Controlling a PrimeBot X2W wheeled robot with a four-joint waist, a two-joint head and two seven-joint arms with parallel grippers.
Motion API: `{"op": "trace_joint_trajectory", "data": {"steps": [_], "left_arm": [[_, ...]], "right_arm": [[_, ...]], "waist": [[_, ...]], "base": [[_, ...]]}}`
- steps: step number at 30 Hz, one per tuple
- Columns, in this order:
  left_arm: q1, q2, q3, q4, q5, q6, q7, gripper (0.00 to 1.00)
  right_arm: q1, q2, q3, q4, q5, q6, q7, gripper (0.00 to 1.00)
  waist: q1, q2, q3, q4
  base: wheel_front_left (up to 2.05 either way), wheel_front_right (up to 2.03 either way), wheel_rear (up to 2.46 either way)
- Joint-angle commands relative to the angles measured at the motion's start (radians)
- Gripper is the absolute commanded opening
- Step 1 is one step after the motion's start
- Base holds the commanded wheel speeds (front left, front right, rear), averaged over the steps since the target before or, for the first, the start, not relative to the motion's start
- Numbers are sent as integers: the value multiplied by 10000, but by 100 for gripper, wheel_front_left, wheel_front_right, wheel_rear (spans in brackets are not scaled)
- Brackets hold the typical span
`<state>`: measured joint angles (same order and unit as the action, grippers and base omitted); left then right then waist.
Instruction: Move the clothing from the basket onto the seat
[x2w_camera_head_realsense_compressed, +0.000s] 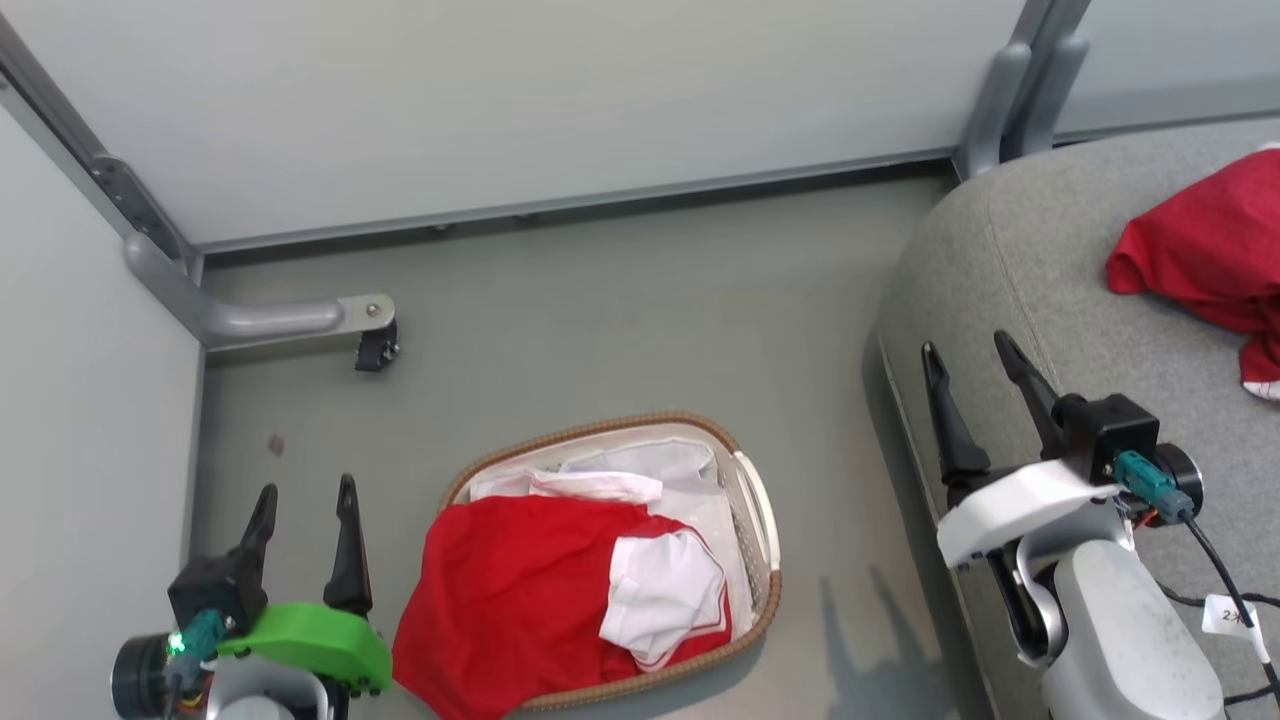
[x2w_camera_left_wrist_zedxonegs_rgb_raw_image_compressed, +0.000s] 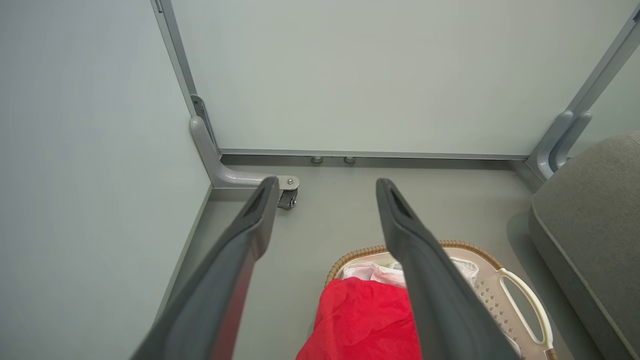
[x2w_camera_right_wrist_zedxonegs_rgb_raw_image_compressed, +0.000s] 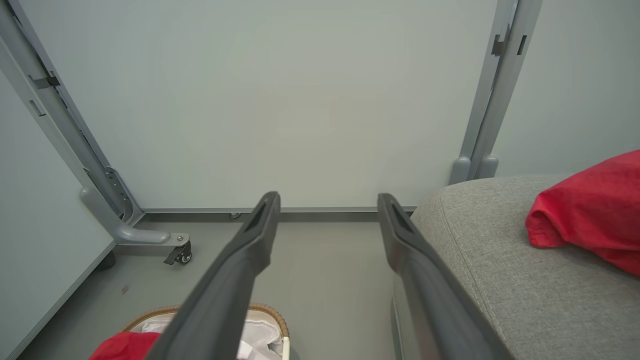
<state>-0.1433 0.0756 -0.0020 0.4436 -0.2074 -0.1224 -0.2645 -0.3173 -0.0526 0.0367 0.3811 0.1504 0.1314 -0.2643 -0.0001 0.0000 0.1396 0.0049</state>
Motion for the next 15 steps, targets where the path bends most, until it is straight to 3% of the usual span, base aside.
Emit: {"op": "trace_joint_trajectory", "data": {"steps": [1, 15], "left_arm": [[282, -50, 71, 17, 126, -30, 1, 100], [1604, -229, 36, -165, 30, -86, 2, 100]], "right_arm": [[274, -37, -26, 89, 39, -14, -3, 100], [1529, -7, 53, 339, 21, -14, -3, 100]], "waist": [[1, 0, -346, 201], [1, 0, -1212, 170]], "base": [[0, 0, 0], [0, 0, 0]]}}
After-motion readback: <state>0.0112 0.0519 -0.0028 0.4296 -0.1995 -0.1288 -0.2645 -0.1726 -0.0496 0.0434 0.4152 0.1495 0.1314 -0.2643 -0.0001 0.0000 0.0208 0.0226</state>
